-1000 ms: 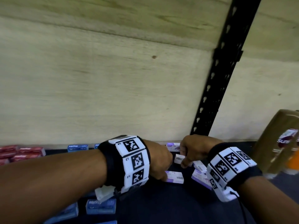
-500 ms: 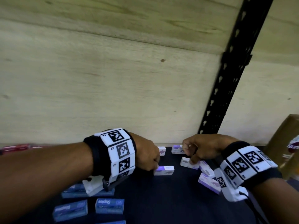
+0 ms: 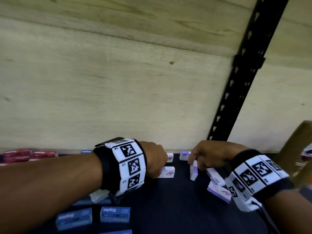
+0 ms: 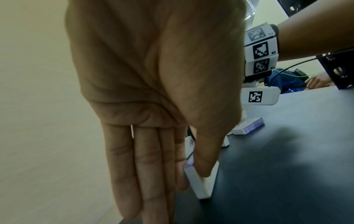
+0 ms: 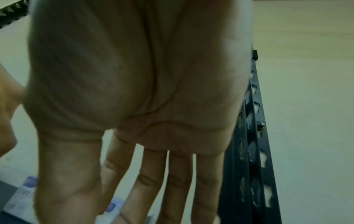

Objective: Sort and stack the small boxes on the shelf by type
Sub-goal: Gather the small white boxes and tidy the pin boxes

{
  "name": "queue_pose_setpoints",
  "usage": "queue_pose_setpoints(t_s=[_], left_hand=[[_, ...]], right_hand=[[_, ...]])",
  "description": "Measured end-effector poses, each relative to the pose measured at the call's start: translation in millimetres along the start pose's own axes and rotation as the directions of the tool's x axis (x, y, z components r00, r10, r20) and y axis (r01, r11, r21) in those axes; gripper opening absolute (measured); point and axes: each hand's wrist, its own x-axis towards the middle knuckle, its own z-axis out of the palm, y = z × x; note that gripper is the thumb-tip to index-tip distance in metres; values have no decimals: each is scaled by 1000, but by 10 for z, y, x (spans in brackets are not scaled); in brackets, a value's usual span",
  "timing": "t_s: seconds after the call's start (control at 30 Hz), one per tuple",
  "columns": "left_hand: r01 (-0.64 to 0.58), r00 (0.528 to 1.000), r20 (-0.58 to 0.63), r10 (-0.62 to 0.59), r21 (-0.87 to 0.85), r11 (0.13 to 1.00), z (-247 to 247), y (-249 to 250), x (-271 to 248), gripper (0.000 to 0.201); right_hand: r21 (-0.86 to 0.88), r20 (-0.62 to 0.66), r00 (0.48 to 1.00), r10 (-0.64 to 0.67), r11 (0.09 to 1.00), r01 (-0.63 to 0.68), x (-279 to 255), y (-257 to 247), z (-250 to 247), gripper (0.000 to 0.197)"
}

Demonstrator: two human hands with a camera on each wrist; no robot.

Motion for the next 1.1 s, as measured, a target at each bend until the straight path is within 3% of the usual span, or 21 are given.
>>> queue_pose_setpoints(t_s=[0.13, 0.33, 0.47, 0.63, 0.7, 0.77, 0.93, 1.03, 1.1], left_hand=[[34, 999, -10, -34, -8, 999, 31, -31, 51, 30], [31, 999, -25, -31, -25, 999, 35, -46, 94, 31], [50, 998, -25, -51, -29, 998, 28, -52, 80, 34], [51, 993, -108, -43, 78, 996, -69, 21, -13, 35], [8, 990, -141, 1, 68, 998, -133, 102, -35, 33], [-64, 984, -164, 70, 42, 997, -181, 206, -37, 34], [-200, 965, -178, 191, -33, 979, -205, 491, 10, 31], [-252, 948, -215, 233, -65, 966, -190, 590, 91, 34], [-280, 934, -254, 251, -86, 956, -194, 640, 163, 36]], right_hand=[[-48, -68, 997, 44, 998, -47, 64, 41, 63, 21], [-47, -86, 993, 84, 995, -89, 78, 71, 71, 12], [-61, -107, 988, 109, 991, -116, 59, 51, 70, 18], [-173, -43, 979, 201, 963, -205, 20, 140, -54, 25], [-173, -42, 959, 279, 944, -282, -10, 207, -71, 43], [-159, -27, 944, 329, 931, -329, -37, 260, -32, 49], [-80, 83, 943, 323, 945, -317, -20, 370, 17, 40], [-116, 64, 944, 324, 942, -315, 19, 460, 29, 24], [-118, 45, 936, 350, 932, -343, 31, 512, 43, 26]])
